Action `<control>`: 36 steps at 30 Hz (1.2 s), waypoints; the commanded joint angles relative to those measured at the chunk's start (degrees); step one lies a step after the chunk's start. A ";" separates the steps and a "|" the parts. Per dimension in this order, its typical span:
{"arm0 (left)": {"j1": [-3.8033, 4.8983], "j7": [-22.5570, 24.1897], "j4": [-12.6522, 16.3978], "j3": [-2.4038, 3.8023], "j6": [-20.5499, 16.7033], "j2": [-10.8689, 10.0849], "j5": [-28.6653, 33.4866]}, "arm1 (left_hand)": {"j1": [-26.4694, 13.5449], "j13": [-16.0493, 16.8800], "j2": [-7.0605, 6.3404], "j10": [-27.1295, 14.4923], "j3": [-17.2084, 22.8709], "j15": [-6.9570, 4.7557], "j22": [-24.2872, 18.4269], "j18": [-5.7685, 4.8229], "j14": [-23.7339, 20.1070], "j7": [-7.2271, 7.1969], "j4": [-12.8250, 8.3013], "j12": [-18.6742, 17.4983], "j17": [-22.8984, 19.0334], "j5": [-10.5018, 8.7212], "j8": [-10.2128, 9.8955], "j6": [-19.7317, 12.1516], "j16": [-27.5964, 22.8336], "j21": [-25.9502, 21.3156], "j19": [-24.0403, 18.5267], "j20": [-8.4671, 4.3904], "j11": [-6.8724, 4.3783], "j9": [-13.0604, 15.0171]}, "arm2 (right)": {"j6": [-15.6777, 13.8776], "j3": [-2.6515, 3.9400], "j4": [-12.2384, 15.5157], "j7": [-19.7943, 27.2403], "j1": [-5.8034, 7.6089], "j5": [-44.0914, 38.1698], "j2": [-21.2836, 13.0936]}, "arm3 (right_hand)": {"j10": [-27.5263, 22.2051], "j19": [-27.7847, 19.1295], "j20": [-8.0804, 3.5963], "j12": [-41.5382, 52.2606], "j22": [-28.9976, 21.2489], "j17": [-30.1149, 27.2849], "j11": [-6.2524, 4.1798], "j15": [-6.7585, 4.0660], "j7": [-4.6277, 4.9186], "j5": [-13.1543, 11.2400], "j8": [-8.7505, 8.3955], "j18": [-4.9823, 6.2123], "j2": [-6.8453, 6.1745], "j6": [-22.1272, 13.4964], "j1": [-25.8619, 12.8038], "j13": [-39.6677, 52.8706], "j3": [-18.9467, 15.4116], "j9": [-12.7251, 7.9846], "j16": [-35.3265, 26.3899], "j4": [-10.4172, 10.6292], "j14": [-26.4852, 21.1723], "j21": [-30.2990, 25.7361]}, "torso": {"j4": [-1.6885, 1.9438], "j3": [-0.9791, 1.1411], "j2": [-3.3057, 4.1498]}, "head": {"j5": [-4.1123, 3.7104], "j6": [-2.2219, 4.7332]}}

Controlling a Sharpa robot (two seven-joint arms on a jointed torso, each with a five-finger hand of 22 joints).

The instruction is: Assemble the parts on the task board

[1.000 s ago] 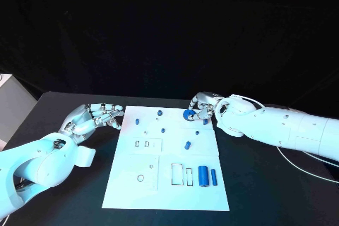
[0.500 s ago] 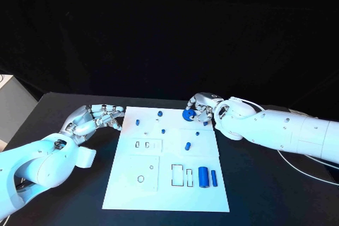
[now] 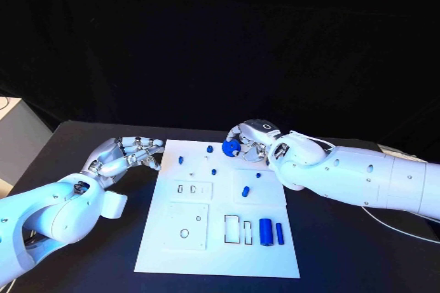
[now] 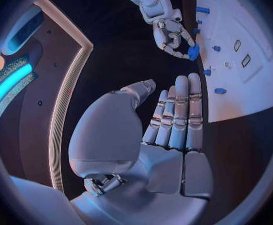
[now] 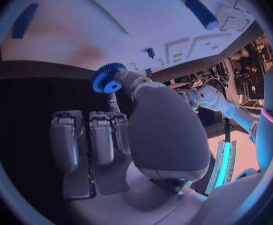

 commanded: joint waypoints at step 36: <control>0.05 0.05 0.48 0.04 1.43 0.26 -0.16 | -0.10 0.03 0.39 -0.61 0.26 -0.06 0.11 0.16 -0.45 -0.16 0.00 -0.25 -0.11 -0.37 -0.20 -0.44 0.38 0.35 -0.43 -0.04 -0.01 0.09 | 0.63 -1.42 -4.06 -7.28 -0.62 -14.03 11.40 | 5.75 4.91 -0.50 -0.01 12.81 15.08 -0.52 -0.40 -2.89 -2.02 8.00 -1.06 -0.86 3.83 -2.90 14.81 0.89 3.83 0.23 -0.22 5.87 1.01 | 0.35 0.02 0.24 | 1.25 -0.56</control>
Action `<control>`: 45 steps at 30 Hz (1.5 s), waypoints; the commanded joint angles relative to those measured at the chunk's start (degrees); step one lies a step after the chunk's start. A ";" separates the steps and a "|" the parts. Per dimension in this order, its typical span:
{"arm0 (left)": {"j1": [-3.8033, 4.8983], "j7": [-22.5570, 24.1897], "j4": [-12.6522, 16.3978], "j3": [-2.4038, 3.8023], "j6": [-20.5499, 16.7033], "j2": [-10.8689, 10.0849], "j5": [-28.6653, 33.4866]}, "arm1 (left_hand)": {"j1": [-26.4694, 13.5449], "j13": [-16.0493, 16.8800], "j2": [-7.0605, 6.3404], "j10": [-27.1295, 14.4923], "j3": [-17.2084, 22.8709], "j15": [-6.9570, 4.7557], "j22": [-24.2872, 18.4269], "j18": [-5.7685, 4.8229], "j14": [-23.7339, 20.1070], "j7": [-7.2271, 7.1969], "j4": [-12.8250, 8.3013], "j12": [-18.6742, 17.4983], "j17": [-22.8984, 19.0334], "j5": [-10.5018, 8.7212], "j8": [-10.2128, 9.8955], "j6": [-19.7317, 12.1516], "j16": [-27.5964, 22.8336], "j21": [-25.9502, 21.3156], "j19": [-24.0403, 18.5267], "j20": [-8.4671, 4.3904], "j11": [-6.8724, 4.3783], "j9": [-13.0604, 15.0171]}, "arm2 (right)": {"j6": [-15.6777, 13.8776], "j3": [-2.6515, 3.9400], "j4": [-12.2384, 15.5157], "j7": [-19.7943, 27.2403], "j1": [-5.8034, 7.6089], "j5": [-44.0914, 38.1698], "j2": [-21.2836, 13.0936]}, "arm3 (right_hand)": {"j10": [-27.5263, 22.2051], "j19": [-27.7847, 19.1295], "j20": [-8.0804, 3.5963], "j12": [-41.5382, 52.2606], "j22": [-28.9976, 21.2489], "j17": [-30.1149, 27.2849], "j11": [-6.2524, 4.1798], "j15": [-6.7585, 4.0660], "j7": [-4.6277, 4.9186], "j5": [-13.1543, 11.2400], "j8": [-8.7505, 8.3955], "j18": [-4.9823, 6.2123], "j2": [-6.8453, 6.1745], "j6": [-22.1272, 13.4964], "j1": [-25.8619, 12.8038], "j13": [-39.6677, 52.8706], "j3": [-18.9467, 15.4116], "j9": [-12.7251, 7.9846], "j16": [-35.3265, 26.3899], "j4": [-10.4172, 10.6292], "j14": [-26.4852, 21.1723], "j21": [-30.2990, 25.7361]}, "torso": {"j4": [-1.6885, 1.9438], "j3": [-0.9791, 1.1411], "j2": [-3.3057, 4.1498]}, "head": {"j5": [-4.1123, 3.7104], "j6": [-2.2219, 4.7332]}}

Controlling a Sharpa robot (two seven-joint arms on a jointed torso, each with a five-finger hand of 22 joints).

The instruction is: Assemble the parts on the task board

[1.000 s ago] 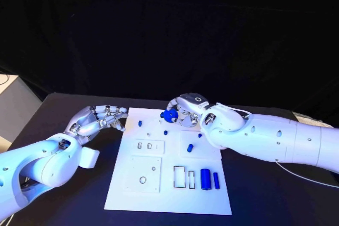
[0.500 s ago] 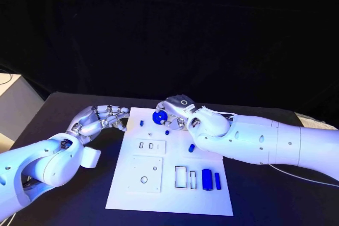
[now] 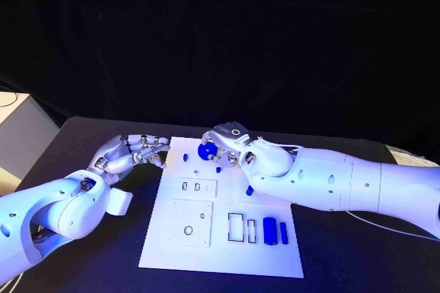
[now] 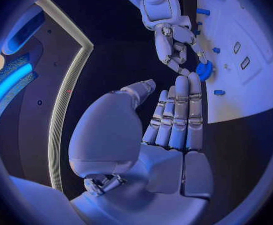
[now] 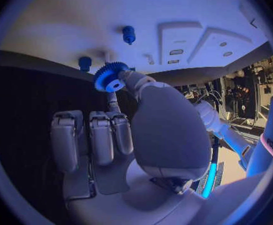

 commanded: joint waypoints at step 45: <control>0.05 0.05 -0.30 0.04 1.42 0.34 -0.23 | -0.03 0.04 0.32 -0.34 0.24 -0.01 0.16 0.18 -0.69 -0.11 -0.10 -0.24 -0.14 -0.38 -0.27 -0.58 0.52 0.53 -0.68 0.03 0.03 0.07 | 3.56 -0.24 -2.88 0.71 -1.04 -0.22 0.63 | 4.60 4.72 0.51 -1.02 12.90 15.09 0.94 0.75 -0.59 -0.99 4.08 -1.10 -0.93 -0.90 -2.82 13.61 0.45 2.42 0.23 0.55 5.87 0.34 | -0.05 0.02 -0.08 | 0.34 -0.66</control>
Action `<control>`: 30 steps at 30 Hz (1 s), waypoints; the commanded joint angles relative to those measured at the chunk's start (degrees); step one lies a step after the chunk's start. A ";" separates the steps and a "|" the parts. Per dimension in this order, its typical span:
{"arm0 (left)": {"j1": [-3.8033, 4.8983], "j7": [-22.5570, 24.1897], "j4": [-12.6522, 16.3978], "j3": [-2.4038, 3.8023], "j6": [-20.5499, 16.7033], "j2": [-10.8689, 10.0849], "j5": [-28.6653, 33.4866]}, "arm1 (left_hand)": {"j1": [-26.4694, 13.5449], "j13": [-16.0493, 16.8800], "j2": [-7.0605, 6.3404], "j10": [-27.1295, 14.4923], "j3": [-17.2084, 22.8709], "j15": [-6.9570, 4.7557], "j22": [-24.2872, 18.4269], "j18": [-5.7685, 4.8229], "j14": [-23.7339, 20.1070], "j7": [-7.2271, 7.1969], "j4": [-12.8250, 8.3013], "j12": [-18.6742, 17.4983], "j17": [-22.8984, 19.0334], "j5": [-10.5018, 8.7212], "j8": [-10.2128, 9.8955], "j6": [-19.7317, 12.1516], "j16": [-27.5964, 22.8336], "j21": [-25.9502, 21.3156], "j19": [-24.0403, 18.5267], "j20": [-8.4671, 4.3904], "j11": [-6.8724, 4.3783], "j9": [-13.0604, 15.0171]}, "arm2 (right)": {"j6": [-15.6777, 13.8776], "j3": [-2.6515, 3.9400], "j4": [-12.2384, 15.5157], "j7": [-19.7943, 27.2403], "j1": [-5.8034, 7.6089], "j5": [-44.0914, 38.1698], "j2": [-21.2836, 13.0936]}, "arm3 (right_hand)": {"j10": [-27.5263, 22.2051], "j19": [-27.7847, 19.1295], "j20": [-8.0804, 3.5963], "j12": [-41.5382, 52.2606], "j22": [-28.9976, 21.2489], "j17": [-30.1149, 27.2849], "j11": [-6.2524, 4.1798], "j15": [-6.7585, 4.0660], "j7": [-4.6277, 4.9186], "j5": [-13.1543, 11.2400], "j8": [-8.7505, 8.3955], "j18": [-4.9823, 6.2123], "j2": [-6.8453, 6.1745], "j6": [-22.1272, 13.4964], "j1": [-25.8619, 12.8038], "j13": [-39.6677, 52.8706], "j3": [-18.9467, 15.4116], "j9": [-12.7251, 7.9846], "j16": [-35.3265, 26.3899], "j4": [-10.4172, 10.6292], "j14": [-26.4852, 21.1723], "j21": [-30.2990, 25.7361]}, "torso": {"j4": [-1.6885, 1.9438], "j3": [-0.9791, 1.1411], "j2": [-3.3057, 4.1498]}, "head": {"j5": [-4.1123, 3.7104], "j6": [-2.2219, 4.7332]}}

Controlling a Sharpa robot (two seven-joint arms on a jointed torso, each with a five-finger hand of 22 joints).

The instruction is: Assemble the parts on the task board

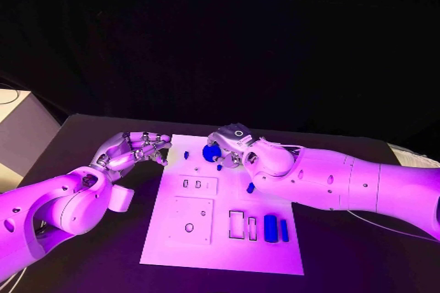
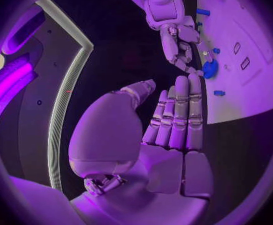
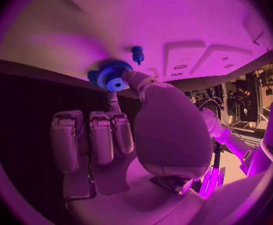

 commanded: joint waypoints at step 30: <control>0.04 -1.38 -0.59 0.04 1.27 0.31 -1.29 | 0.23 -0.10 0.51 -2.17 0.53 0.50 0.35 0.14 -1.61 0.78 -0.43 -0.24 -0.78 -0.34 -1.06 -1.84 0.16 0.79 -1.75 0.47 0.66 -0.11 | 3.26 -0.03 0.34 2.45 -0.05 11.35 -1.09 | 2.15 4.32 2.38 -2.39 12.22 15.10 2.28 2.23 1.92 2.22 -2.35 -0.88 1.54 -4.00 -8.73 11.26 -5.21 -0.78 0.23 6.90 6.08 -0.82 | -0.06 0.04 0.00 | 0.08 -0.21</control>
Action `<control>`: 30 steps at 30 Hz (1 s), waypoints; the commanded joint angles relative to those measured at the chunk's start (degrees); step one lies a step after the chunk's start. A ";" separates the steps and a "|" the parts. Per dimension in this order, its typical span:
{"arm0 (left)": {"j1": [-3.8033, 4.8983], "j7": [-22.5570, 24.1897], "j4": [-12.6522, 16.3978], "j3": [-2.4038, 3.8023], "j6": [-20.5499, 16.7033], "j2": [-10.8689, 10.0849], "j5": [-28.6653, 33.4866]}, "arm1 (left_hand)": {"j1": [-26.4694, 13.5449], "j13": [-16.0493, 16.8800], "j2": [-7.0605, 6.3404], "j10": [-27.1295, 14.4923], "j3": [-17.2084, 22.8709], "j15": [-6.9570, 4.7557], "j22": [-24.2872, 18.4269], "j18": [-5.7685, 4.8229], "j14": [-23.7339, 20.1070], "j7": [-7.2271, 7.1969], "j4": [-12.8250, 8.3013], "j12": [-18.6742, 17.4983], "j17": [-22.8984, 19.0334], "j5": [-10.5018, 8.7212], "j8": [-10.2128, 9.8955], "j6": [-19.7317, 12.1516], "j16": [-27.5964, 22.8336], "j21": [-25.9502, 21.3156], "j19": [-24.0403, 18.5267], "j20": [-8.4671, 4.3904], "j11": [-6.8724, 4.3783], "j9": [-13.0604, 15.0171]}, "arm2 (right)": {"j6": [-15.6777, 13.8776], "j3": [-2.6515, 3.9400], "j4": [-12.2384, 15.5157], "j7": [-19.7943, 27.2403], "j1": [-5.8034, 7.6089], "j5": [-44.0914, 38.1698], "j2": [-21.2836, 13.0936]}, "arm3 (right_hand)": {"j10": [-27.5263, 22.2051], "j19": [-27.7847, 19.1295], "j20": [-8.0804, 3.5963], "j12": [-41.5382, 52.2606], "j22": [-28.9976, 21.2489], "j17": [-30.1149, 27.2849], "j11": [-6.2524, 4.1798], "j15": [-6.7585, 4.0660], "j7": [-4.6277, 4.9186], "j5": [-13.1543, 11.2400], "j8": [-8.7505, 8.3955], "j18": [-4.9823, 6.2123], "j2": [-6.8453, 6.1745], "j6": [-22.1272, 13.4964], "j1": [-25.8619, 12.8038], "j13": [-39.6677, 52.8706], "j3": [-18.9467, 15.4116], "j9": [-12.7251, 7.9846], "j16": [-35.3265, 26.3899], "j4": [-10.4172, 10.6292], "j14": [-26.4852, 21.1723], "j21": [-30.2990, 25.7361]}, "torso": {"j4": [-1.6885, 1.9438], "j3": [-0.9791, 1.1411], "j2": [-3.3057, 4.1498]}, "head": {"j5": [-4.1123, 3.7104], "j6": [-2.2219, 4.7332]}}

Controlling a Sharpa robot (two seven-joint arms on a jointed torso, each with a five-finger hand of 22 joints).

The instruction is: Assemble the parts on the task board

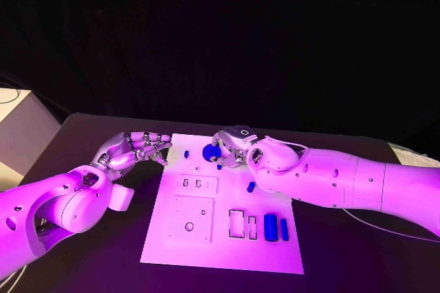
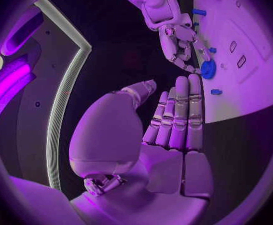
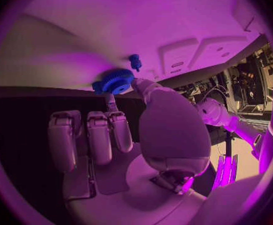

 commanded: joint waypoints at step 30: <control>0.03 -0.98 -0.05 0.04 1.11 0.12 -1.00 | 0.84 -0.05 0.37 -1.14 0.59 0.26 0.57 0.17 -1.09 1.28 -1.05 0.08 -0.54 0.08 -0.39 -0.74 0.27 1.18 -1.31 0.18 0.24 -0.02 | 5.73 -0.06 1.68 0.97 -0.11 7.98 -1.76 | 4.04 5.64 0.07 1.54 14.46 15.05 -0.03 -0.05 -0.36 4.49 -1.31 -1.51 5.66 1.82 -13.37 13.01 -12.60 -0.96 0.24 0.84 5.98 1.88 | -0.03 0.01 -0.04 | -0.06 -0.13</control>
